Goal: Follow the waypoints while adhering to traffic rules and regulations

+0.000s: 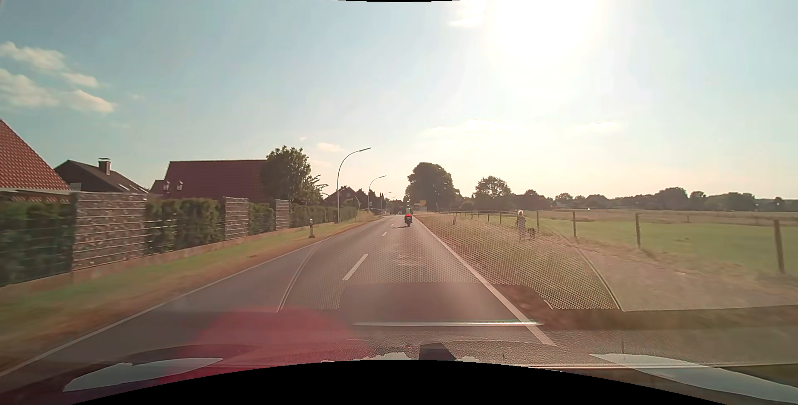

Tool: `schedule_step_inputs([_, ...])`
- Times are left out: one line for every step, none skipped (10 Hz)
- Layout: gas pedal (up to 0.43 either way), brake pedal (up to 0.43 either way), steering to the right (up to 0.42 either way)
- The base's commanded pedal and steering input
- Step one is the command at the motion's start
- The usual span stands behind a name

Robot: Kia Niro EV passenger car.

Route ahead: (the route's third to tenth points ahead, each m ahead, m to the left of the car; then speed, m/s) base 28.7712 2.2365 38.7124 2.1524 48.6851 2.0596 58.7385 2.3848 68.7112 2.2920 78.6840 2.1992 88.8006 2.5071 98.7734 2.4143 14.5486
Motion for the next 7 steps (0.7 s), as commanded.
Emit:
schedule_step_inputs([0.130, 0.000, -0.003])
schedule_step_inputs([0.130, 0.000, -0.003])
schedule_step_inputs([0.130, 0.000, -0.003])
schedule_step_inputs([0.130, 0.000, -0.003])
schedule_step_inputs([0.130, 0.000, -0.003])
schedule_step_inputs([0.130, 0.000, -0.003])
schedule_step_inputs([0.130, 0.000, -0.003])
